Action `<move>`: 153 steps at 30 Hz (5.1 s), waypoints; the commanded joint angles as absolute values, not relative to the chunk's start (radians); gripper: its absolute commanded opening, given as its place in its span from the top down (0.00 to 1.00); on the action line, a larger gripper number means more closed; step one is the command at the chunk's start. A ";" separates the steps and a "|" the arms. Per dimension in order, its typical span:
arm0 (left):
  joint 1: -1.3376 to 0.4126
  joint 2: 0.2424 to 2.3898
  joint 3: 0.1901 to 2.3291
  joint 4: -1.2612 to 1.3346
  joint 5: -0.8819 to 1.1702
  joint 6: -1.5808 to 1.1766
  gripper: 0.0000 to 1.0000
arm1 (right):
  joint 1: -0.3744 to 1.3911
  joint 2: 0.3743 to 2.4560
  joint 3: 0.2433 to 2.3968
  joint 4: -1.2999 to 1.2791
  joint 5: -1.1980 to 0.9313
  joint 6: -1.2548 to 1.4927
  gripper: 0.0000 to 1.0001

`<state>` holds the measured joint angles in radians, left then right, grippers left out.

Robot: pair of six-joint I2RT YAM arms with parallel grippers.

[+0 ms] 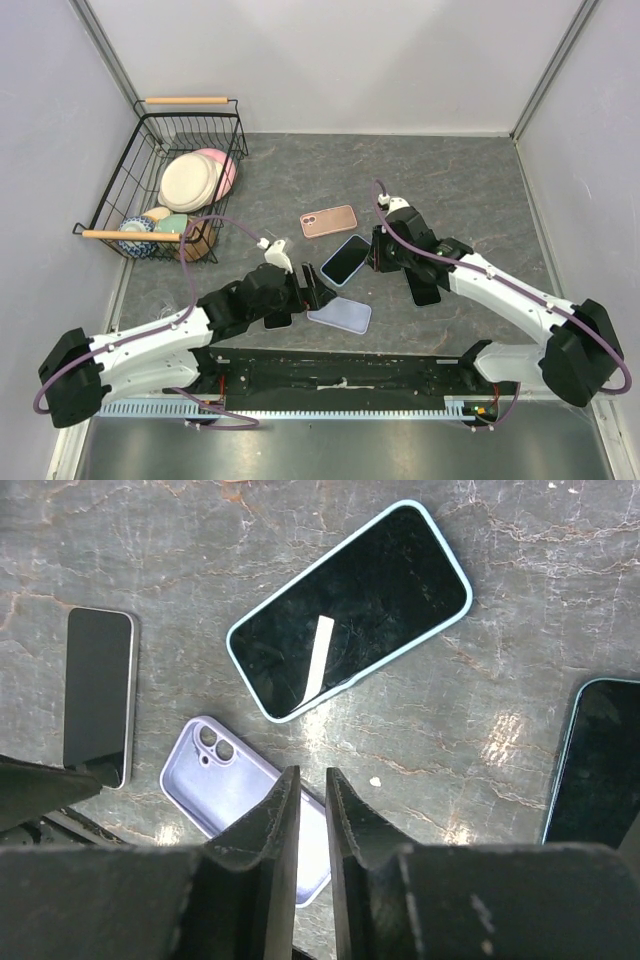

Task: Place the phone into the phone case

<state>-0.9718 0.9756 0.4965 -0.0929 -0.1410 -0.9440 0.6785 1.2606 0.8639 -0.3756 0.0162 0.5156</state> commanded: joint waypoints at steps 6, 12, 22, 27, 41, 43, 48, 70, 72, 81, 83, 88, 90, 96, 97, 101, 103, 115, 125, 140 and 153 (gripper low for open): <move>-0.971 0.926 0.474 0.181 0.093 -0.795 0.09 | 0.675 1.181 0.819 -0.344 0.020 0.554 0.74; -0.973 0.971 0.558 0.103 0.103 -0.713 0.09 | 0.675 1.092 0.732 -0.314 0.078 0.578 0.53; -0.947 1.055 0.660 0.011 0.170 -0.603 0.10 | 0.667 0.849 0.543 -0.319 0.166 0.682 0.16; -0.873 1.150 0.710 0.026 0.328 -0.586 0.10 | 0.666 0.753 0.462 -0.341 0.173 0.758 0.08; -0.580 1.488 0.954 0.120 0.723 -0.540 0.11 | 0.664 0.709 0.426 -0.403 0.212 0.778 0.04; -0.580 1.541 0.992 0.089 0.727 -0.517 0.11 | 0.666 0.706 0.433 -0.422 0.229 0.781 0.03; -0.580 1.664 1.129 0.040 0.736 -0.492 0.14 | 0.664 0.690 0.431 -0.456 0.281 0.830 0.04; -0.804 2.487 2.237 -0.602 0.558 -0.331 0.16 | 0.664 0.629 0.357 -0.586 0.276 0.982 0.02; -0.811 2.540 2.296 -0.621 0.560 -0.337 0.16 | 0.666 0.647 0.353 -0.583 0.261 0.980 0.02; -0.836 2.626 2.368 -0.670 0.606 -0.351 0.19 | 0.664 0.670 0.324 -0.574 0.265 0.971 0.02; -0.845 2.619 2.339 -0.678 0.620 -0.344 0.20 | 0.664 0.684 0.319 -0.566 0.271 0.971 0.02; -0.856 2.596 2.275 -0.678 0.664 -0.341 0.25 | 0.666 0.719 0.308 -0.546 0.278 0.962 0.02; -0.861 2.588 2.260 -0.669 0.672 -0.342 0.26 | 0.663 0.724 0.316 -0.537 0.290 0.962 0.02; -0.862 2.493 2.055 -0.588 0.692 -0.359 0.29 | 0.655 0.735 0.328 -0.494 0.345 0.969 0.02; -0.862 2.479 2.028 -0.574 0.689 -0.360 0.29 | 0.653 0.741 0.327 -0.491 0.356 0.966 0.02; -0.862 2.375 1.875 -0.497 0.692 -0.383 0.31 | 0.631 0.778 0.336 -0.462 0.377 0.927 0.02; -0.862 2.329 1.769 -0.424 0.693 -0.414 0.32 | 0.629 0.801 0.336 -0.445 0.367 0.913 0.02; -0.858 2.077 1.413 -0.328 0.445 -0.500 0.32 | 0.629 0.916 0.338 -0.282 0.173 0.859 0.02; -0.819 2.034 1.353 -0.345 0.353 -0.517 0.27 | 0.626 0.790 0.342 -0.388 0.307 0.871 0.02; -0.810 2.112 1.433 -0.313 0.555 -0.586 0.29 | 0.586 0.792 0.298 -0.276 0.213 0.836 0.02; -0.811 2.040 1.266 0.046 0.709 -0.761 0.37 | 0.565 0.764 0.230 -0.109 0.028 0.833 0.02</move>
